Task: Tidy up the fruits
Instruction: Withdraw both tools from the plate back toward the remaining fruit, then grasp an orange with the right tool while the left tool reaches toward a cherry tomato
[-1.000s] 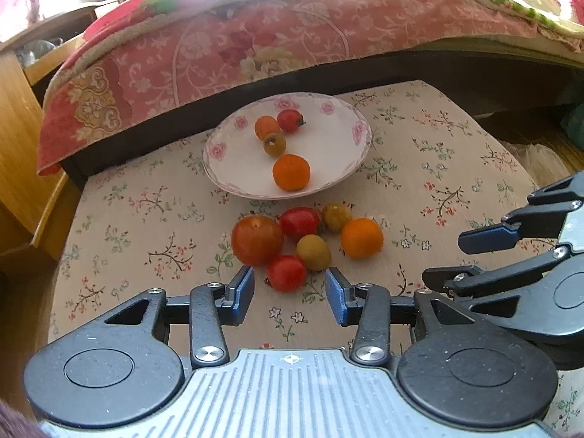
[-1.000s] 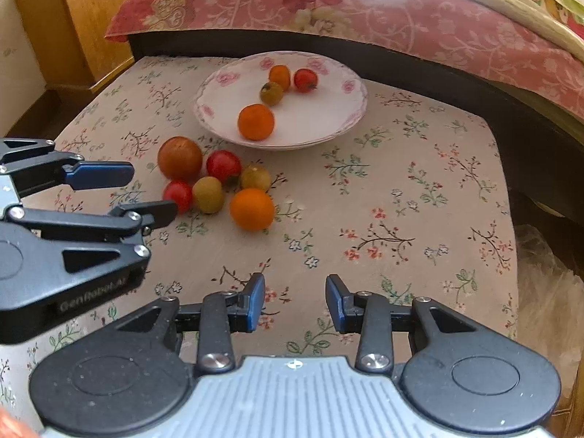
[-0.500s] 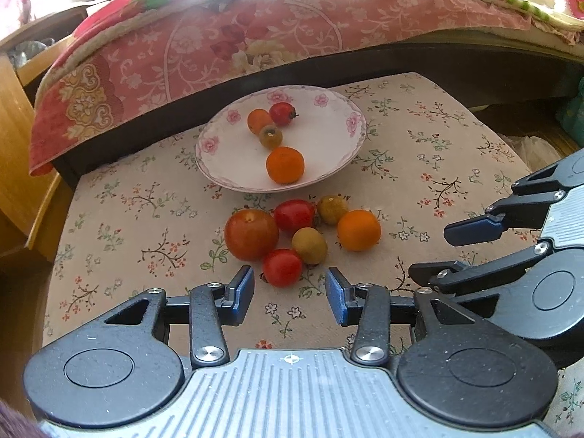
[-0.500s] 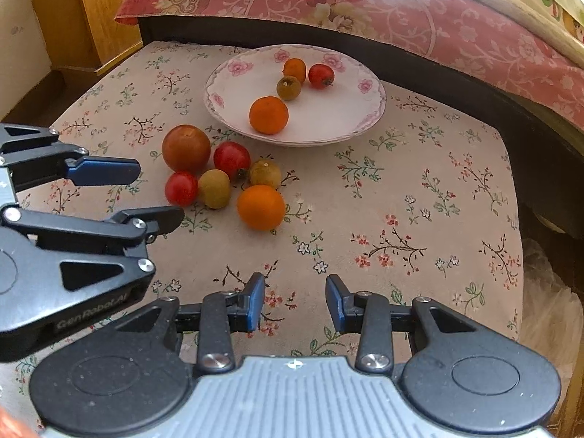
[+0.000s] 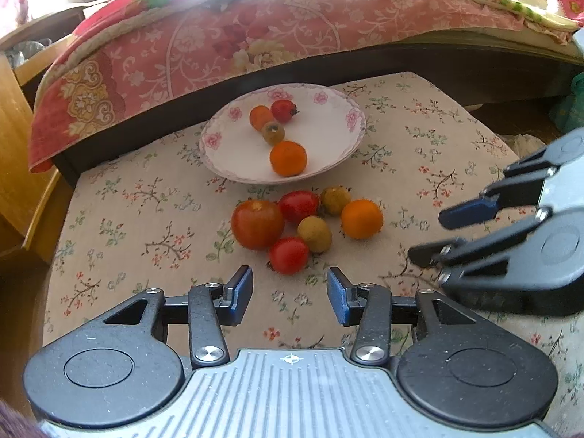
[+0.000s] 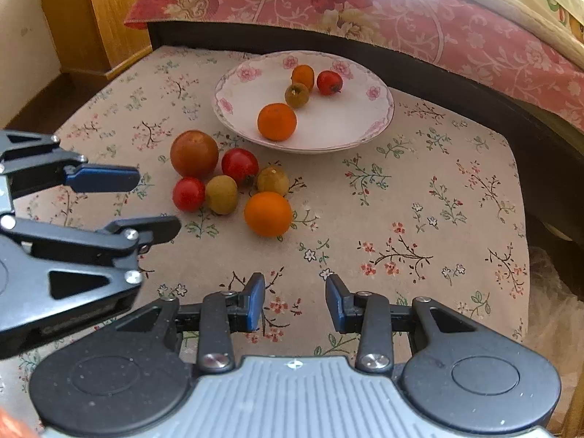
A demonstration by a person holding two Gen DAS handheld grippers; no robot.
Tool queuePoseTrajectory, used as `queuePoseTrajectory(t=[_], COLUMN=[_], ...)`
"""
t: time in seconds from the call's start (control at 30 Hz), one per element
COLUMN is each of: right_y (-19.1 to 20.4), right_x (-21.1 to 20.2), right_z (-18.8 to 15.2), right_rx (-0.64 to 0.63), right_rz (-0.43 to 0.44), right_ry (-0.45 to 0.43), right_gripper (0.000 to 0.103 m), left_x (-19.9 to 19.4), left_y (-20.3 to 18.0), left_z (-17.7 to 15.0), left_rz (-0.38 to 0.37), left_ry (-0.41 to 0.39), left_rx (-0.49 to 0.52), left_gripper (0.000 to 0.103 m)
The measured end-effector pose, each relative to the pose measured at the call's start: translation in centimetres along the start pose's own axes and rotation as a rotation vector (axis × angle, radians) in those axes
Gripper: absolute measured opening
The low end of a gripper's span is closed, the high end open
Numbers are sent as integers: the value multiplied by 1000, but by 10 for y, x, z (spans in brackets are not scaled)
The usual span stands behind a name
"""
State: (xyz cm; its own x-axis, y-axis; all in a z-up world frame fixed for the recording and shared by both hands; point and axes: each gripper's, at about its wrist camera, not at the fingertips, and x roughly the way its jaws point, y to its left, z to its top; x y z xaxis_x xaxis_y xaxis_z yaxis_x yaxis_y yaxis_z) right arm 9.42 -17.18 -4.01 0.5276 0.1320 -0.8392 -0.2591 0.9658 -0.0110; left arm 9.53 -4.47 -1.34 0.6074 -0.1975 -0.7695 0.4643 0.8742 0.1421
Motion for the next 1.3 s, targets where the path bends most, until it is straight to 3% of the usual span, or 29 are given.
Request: queuePoseTrajectory(t=[0.53, 0.8, 1.3], right_y=[-13, -7, -11], right_x=[3, 15, 38], right_z=[-4, 14, 26], right_rx=[-17, -29, -22], right_rz=[114, 141, 158], right_ry=[-100, -158, -115], right_gripper=[40, 40, 37], left_x=[6, 11, 41], left_y=[7, 6, 1], left_z=[-8, -1, 6], left_rz=[-57, -68, -62], left_ry=[-17, -29, -16], left_rx=[5, -2, 0], left_gripper=[53, 53, 54])
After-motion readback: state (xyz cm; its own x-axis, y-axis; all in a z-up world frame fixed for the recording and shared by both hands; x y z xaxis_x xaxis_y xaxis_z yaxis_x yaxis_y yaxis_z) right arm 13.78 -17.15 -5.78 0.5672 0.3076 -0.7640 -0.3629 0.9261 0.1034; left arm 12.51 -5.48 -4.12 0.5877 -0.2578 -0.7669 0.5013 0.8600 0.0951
